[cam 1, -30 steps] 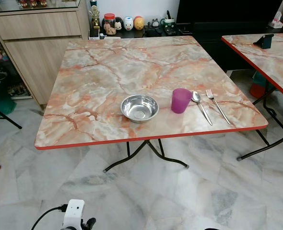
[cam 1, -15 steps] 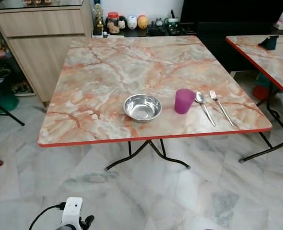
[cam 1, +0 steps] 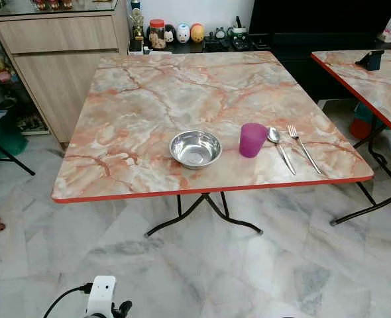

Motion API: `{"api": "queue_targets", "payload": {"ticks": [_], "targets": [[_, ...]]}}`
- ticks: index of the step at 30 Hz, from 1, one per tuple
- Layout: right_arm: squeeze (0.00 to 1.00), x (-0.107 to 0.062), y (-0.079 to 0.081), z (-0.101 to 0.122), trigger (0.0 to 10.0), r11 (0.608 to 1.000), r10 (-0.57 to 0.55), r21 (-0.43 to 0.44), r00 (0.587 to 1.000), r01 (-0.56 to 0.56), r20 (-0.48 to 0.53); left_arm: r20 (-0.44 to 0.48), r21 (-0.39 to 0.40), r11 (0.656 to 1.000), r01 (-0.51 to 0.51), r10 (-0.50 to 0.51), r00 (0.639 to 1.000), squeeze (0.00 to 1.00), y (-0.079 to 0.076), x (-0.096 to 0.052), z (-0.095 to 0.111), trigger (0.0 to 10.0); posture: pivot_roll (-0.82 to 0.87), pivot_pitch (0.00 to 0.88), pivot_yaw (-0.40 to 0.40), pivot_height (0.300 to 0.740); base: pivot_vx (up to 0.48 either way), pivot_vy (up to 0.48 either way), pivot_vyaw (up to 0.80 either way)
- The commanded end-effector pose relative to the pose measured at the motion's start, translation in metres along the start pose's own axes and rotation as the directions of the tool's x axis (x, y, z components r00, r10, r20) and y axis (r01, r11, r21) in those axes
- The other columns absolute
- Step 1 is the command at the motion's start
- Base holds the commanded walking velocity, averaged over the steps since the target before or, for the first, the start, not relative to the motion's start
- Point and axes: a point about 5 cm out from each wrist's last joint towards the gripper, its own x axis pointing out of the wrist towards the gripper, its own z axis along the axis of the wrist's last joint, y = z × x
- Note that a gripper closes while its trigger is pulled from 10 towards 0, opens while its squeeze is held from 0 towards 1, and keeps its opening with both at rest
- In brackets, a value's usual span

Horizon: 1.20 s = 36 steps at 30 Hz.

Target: Setting the table

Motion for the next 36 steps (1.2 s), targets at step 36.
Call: {"api": "queue_targets", "payload": {"ticks": [36], "targets": [[0.00,0.000,-0.001,-0.001,10.0,1.000,0.007,0.016,1.000,-0.007,-0.014,0.134,-0.020,0.998,-0.055,0.058,0.989,0.00,0.027,-0.010,0.006,10.0,0.07,0.000,-0.009,0.740,0.094,0.000,0.04]]}}
